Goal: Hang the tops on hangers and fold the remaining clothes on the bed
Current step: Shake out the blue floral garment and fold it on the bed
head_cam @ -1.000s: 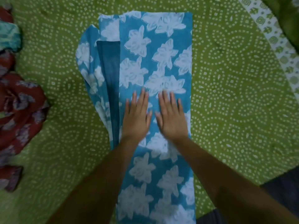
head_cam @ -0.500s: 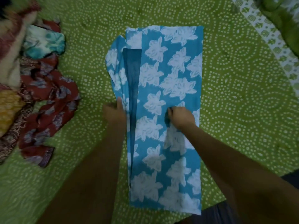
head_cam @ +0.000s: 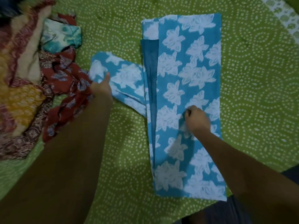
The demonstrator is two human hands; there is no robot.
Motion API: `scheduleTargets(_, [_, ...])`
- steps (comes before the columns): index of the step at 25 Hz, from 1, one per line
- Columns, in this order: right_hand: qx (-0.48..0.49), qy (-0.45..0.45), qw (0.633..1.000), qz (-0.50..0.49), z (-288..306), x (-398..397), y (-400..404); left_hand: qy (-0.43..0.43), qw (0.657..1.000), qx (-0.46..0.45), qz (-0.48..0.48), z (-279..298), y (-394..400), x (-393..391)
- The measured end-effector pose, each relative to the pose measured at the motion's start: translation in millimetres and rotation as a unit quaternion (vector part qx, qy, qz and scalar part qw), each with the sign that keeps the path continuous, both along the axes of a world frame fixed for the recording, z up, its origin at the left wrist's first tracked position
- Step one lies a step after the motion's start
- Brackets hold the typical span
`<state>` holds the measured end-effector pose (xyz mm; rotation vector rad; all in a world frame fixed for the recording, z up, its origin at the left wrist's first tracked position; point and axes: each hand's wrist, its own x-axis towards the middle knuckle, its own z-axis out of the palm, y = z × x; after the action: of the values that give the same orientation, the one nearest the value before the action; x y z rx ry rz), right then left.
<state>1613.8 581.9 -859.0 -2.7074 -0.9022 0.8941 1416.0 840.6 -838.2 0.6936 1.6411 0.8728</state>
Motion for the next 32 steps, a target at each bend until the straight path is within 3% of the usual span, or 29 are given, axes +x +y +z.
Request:
scheduleTargets(3, [0.076,-0.079,0.994,0.002,17,-36,1,0.046,0.997,0.054,-0.020,-2,-12,-61])
scheduleTargets(7, [0.180,-0.163,0.949,0.198,31,-104,44,0.121,0.974,0.052,-0.182,-2,-5,-99])
scheduleTargets(10, [0.123,-0.205,0.926,0.293,17,-147,79,0.143,0.949,0.086,-0.269,-2,6,-97])
scheduleTargets(13, [0.063,-0.241,0.921,0.300,9,-165,111,0.159,0.952,0.043,-0.259,-6,19,-101])
scheduleTargets(16, [0.037,-0.252,0.916,0.309,14,-160,135,0.164,0.959,0.060,-0.224,-10,36,-112])
scheduleTargets(19, [0.070,-0.235,0.940,0.237,17,-162,129,0.162,0.962,0.089,-0.201,-5,45,-121])
scheduleTargets(21, [0.079,-0.195,0.952,0.222,16,-178,108,0.184,0.951,0.108,-0.223,-3,40,-124])
scheduleTargets(25, [0.004,-0.083,0.947,0.311,13,-207,81,0.175,0.922,0.154,-0.310,1,29,-122])
scheduleTargets(27, [0.036,-0.034,0.950,0.308,16,-206,85,0.195,0.907,0.137,-0.346,2,30,-120])
scheduleTargets(29, [0.123,-0.015,0.951,0.284,22,-200,99,0.194,0.918,0.100,-0.330,4,30,-113])
scheduleTargets(32, [0.156,-0.128,0.950,0.236,23,-184,131,0.205,0.921,0.114,-0.312,10,18,-106])
